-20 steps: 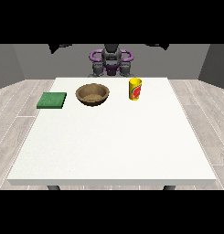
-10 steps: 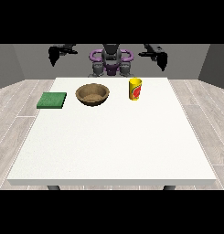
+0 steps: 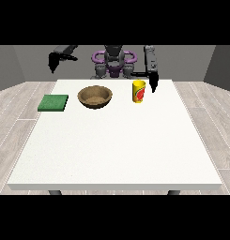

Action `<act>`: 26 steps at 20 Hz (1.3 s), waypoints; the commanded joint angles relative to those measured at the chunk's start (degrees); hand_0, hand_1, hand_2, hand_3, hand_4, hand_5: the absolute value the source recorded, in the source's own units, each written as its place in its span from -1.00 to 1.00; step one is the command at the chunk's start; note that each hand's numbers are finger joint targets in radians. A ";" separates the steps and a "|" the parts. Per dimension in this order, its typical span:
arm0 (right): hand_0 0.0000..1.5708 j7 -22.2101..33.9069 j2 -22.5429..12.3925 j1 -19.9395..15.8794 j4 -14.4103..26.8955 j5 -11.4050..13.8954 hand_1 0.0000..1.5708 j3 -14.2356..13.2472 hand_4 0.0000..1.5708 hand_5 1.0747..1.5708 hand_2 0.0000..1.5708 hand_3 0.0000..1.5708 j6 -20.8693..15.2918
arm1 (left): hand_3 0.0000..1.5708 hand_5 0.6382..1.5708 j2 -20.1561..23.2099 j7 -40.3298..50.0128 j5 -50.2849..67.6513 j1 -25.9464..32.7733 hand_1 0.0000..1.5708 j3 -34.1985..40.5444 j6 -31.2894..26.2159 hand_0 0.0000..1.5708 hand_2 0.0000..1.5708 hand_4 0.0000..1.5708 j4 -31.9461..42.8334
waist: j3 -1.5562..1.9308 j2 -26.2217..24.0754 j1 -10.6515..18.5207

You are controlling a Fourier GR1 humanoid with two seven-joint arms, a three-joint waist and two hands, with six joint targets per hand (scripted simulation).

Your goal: Pick the cup and pour the ball into the bowl, then pick the bowl and place it on the pad

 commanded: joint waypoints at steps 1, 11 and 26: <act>-1.00 -3.25 -2.07 -0.87 5.25 -1.19 -1.00 -2.45 -1.00 1.00 -1.00 -1.00 2.72 | -1.00 0.89 -1.73 -6.88 -1.03 -1.45 -1.00 -2.47 3.93 -1.00 -1.00 -1.00 7.44 | 0.02 0.94 -0.10; -1.00 -4.19 -2.35 -4.91 7.38 -0.73 -1.00 -2.23 -1.00 1.00 -1.00 -1.00 2.50 | -1.00 0.89 3.36 -16.19 0.02 -13.36 -1.00 3.91 2.70 -1.00 -1.00 -1.00 27.06 | -0.01 4.43 -1.11; -1.00 -3.32 -8.27 -5.99 7.10 -3.91 -1.00 -5.35 -1.00 1.00 -1.00 -1.00 7.45 | 1.00 0.31 -0.83 -25.15 -9.72 -9.89 0.68 0.80 23.77 0.68 1.00 0.88 30.68 | 0.01 6.52 -6.46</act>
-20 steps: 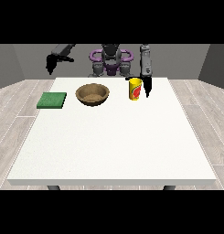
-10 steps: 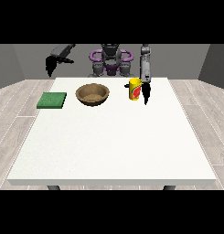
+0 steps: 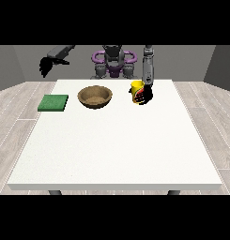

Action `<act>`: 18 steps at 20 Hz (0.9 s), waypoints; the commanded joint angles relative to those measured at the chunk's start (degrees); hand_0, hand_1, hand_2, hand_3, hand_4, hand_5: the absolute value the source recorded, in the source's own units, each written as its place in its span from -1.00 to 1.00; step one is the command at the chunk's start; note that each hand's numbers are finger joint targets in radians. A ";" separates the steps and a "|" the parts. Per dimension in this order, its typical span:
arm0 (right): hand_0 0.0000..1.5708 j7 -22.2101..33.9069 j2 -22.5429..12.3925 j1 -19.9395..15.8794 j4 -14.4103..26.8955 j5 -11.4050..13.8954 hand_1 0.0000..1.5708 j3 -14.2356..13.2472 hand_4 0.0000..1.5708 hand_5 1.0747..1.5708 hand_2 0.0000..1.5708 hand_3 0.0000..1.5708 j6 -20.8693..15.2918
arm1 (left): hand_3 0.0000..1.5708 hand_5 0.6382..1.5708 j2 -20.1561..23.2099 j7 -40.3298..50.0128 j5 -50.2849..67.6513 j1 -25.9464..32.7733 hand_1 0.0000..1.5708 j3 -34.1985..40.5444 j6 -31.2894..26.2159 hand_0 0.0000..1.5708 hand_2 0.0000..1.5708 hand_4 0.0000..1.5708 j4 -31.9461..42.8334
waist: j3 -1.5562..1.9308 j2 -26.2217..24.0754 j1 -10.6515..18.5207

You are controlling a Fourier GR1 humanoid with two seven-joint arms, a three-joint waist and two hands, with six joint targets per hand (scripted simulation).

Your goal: Pick the cup and pour the ball into the bowl, then pick the bowl and place it on the pad

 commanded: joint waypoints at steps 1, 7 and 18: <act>-1.00 -0.96 -1.79 -1.26 1.15 -1.13 -1.00 -1.96 -1.00 1.00 -1.00 -1.00 0.90 | 1.00 0.32 -2.03 -0.44 -2.43 -0.70 0.69 -0.58 6.08 0.69 1.00 0.89 3.67 | -1.53 2.99 -1.05; -1.00 3.88 -2.54 1.82 8.44 -0.84 -1.00 -2.42 -1.00 1.00 -1.00 -1.00 1.21 | 1.00 0.43 6.51 18.08 -10.57 -2.36 0.72 -7.14 5.46 0.72 1.00 0.98 -1.24 | -1.34 -12.60 4.20; -1.00 -2.38 -1.89 2.49 17.07 1.08 -1.00 -3.33 -1.00 0.99 -1.00 -1.00 1.51 | 1.00 0.41 15.48 45.73 -25.32 -16.75 0.86 -14.86 3.83 0.86 1.00 1.00 -3.85 | -1.43 -15.39 6.11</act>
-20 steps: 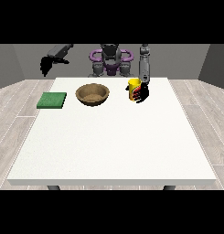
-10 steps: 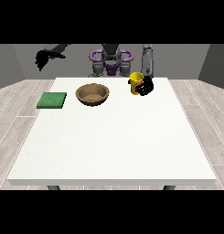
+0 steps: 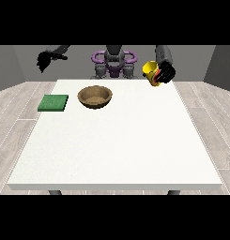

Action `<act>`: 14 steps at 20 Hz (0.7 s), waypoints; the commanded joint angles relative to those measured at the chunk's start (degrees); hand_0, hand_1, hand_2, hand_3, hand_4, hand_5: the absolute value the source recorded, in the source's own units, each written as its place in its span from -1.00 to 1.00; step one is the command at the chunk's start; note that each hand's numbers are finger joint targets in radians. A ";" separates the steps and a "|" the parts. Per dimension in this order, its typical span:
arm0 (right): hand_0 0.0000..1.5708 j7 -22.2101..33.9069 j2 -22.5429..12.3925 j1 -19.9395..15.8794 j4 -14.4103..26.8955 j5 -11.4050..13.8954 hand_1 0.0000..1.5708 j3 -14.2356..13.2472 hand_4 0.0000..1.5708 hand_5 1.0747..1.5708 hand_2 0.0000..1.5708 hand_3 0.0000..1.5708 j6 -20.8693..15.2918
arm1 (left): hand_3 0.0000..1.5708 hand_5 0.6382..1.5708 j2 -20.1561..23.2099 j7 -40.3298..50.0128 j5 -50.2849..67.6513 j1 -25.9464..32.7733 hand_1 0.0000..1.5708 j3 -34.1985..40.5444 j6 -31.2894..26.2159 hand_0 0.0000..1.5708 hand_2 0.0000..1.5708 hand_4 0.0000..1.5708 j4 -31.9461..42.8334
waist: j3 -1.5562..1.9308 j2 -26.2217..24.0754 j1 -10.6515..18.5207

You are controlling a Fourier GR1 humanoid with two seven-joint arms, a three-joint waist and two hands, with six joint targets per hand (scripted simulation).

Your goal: Pick the cup and pour the ball into the bowl, then pick the bowl and place it on the pad

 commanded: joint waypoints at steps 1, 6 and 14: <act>-1.00 1.08 -1.69 -1.87 1.44 -1.07 -1.00 -0.78 -1.00 0.99 -1.00 -1.00 1.27 | 1.00 0.41 0.07 6.36 -4.05 -3.36 0.86 -1.56 0.36 0.86 1.00 1.00 -1.11 | -0.13 0.54 -0.31; -1.00 -3.30 -1.87 -1.53 4.13 0.13 -1.00 -0.71 -1.00 0.99 -1.00 -1.00 2.57 | 1.00 0.36 -2.66 15.75 -12.96 -6.92 0.90 -6.85 4.73 0.90 1.00 1.00 -1.73 | -0.08 0.61 -1.18; -1.00 -2.63 -2.49 -2.59 7.36 -0.75 -1.00 -1.14 -1.00 1.00 -1.00 -1.00 3.92 | 1.00 0.22 -5.12 31.55 -32.15 -13.76 0.99 -18.23 4.44 0.99 1.00 1.00 0.74 | -0.02 -2.40 -2.08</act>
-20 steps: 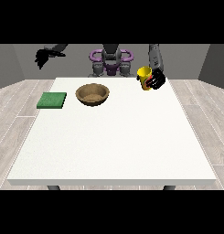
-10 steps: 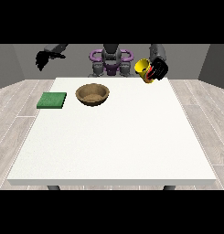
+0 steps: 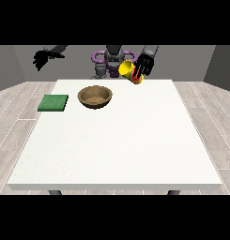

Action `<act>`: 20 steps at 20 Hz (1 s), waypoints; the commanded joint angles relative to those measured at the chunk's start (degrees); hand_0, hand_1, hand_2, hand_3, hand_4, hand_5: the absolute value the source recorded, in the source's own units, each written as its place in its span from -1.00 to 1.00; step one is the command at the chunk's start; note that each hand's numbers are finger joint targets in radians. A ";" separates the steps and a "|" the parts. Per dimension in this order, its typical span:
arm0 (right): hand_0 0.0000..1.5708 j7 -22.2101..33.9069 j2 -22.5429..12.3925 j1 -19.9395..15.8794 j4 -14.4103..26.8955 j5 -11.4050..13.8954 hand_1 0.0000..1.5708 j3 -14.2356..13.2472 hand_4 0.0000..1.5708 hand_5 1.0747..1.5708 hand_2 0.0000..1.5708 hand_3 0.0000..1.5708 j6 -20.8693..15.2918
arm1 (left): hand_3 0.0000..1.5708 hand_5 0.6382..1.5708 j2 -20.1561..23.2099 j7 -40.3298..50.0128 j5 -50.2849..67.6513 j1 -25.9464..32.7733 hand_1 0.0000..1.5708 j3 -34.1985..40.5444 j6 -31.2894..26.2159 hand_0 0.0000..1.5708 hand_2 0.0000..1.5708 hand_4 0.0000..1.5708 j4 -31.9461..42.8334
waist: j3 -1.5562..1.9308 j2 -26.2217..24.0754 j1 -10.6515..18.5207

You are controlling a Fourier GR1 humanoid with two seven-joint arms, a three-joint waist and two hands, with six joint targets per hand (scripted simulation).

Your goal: Pick the cup and pour the ball into the bowl, then pick the bowl and place it on the pad

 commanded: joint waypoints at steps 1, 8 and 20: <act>-1.00 -1.38 -1.55 -0.95 2.85 -0.48 -1.00 -0.55 -1.00 1.00 -1.00 -1.00 2.50 | 1.00 0.21 -1.56 8.39 -11.33 -5.23 0.98 -6.86 -0.57 0.98 1.00 1.00 0.98 | 0.07 0.15 -0.40; -1.00 -1.93 -0.63 -1.40 2.93 0.58 -1.00 0.53 -1.00 1.00 -1.00 -1.00 1.94 | 1.00 0.21 -6.00 15.43 -26.36 -8.73 0.89 -18.47 -8.95 0.89 1.00 1.00 5.03 | 0.01 -0.58 -3.03; -1.00 -1.45 -3.06 -2.56 7.36 -0.38 -1.00 -1.27 -1.00 1.00 -1.00 -1.00 3.25 | 1.00 0.16 -9.84 12.76 -43.95 -15.87 0.86 -33.63 -26.42 0.86 1.00 0.92 7.76 | -0.05 -2.94 -0.92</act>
